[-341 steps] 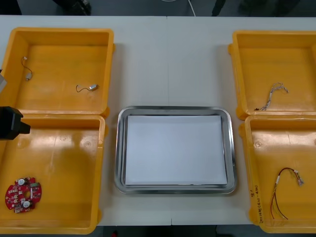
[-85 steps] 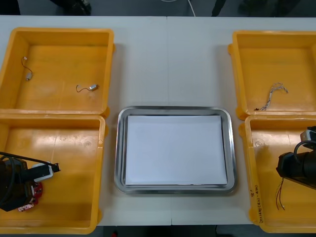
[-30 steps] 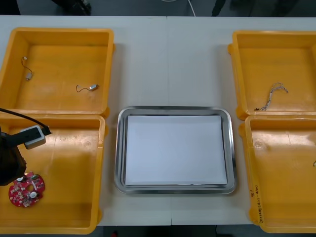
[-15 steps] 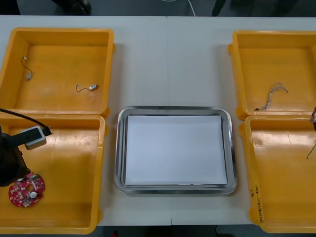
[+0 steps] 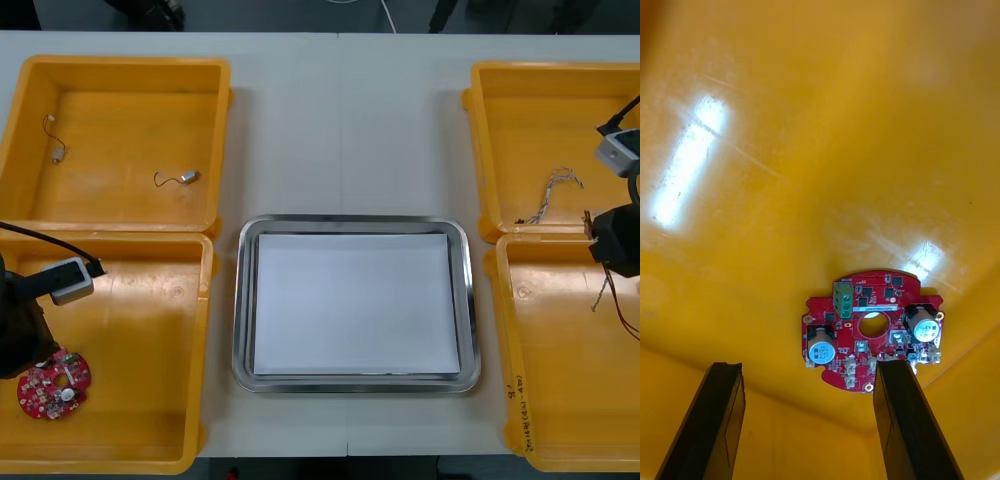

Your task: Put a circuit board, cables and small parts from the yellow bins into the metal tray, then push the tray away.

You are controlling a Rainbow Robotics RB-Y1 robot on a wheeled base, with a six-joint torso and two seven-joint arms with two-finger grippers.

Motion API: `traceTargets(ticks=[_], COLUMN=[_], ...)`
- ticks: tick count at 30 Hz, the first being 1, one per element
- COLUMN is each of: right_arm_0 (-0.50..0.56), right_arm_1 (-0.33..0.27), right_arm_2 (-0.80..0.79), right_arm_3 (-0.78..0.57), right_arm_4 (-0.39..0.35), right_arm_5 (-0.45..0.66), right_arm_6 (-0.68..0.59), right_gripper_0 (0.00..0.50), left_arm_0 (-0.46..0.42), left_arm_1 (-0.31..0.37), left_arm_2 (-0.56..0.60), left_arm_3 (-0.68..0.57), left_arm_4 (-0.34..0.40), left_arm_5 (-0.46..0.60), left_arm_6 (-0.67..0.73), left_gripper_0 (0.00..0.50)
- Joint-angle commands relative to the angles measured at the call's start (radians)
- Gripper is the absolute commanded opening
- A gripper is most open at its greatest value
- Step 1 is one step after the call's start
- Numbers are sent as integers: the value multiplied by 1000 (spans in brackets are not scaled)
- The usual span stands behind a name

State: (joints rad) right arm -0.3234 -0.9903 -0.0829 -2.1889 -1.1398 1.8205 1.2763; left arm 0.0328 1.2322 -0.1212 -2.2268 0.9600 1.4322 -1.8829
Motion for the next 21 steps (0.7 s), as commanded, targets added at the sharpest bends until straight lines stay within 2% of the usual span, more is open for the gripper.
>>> traceTargets(ticks=[1,6,12,21], right_arm_0=[-79,-105,-131,-183], right_arm_1=[-44,-44,-44,-44], right_arm_2=[78,115,150,204], right_arm_3=[-9,-9,-9,-11], right_arm_4=[8,3,-8,-21], right_arm_5=[-29,-40,-47,-46], right_arm_6=[-14,-14,-6,-9], right_gripper_0=[0,0,0,0], left_arm_0=[-4,-4,-5,-5], left_arm_1=[-10,-17,-43,-66], left_arm_2=[-37,-60,-101,-135], left_arm_3=[-8,4,13,38], left_arm_4=[-20,-29,-101,-133], left_arm_5=[-4,-15,-29,-45], left_arm_6=[-65,-65,-64,-65], left_gripper_0=[500,500,500,500])
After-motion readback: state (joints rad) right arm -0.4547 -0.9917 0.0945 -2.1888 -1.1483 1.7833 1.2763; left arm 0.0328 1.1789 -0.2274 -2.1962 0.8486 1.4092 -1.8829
